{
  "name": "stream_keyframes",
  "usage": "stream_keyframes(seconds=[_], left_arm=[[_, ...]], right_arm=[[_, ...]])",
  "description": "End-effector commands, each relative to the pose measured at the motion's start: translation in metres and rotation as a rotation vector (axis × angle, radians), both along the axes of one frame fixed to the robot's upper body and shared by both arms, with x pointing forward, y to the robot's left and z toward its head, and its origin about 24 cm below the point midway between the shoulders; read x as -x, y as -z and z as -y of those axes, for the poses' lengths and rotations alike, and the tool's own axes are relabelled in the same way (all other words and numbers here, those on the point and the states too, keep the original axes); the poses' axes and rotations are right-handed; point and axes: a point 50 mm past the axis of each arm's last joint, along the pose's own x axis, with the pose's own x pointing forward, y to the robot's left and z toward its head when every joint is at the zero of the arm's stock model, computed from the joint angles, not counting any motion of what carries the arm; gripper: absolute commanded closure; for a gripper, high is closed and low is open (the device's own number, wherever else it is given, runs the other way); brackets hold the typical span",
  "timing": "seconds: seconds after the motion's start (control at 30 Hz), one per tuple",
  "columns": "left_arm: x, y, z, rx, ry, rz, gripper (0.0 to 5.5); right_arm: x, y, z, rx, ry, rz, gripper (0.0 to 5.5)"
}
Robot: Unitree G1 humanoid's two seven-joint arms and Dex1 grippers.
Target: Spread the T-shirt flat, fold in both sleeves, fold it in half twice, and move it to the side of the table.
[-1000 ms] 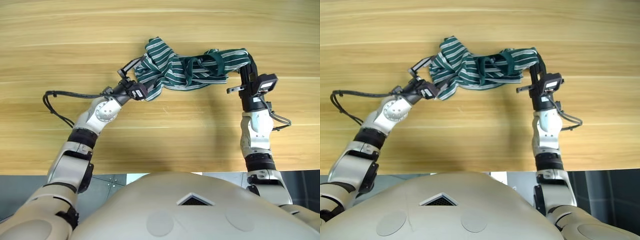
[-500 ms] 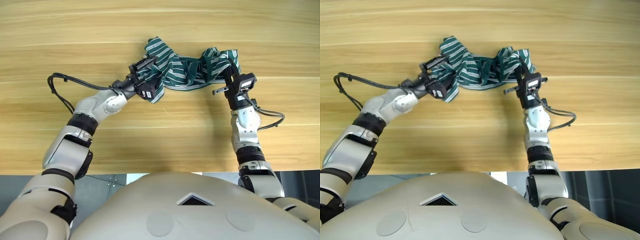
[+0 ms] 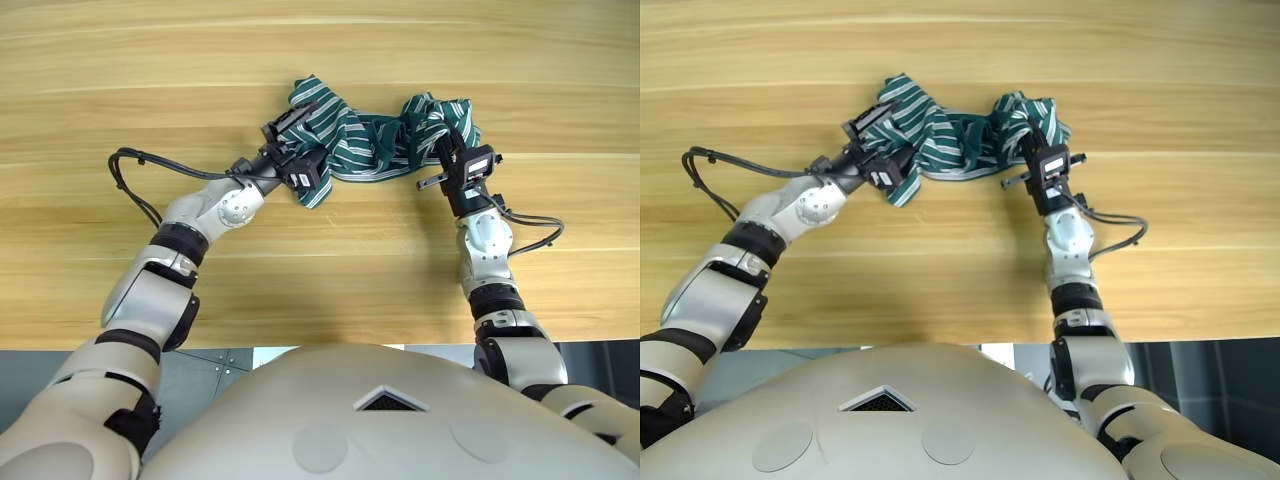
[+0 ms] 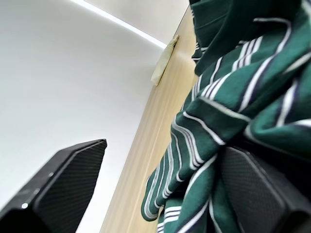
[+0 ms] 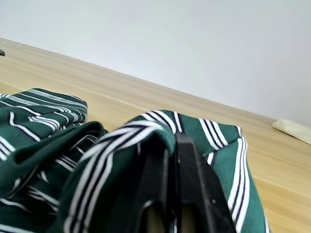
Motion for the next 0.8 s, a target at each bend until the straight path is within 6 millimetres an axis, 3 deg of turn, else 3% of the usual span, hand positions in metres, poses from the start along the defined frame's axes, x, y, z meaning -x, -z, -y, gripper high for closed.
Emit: stream_keyframes(seconds=[0.03, 0.53, 0.73, 0.8], left_arm=[[-0.006, -0.009, 0.002, 0.035, -0.003, 0.046, 1.39], [0.004, 0.003, 0.010, -0.004, 0.075, -0.011, 1.39], [-0.001, 0.002, 0.009, -0.002, 0.034, -0.014, 1.39], [-0.003, 0.003, 0.008, -0.011, 0.015, -0.020, 1.61]], right_arm=[[0.004, 0.009, -0.001, 0.009, 0.002, -0.035, 5.49], [0.003, 0.019, -0.007, 0.033, -0.006, -0.075, 5.49], [0.002, 0.021, -0.010, 0.033, -0.008, -0.076, 5.49], [0.002, 0.021, -0.011, 0.032, -0.010, -0.076, 5.50]])
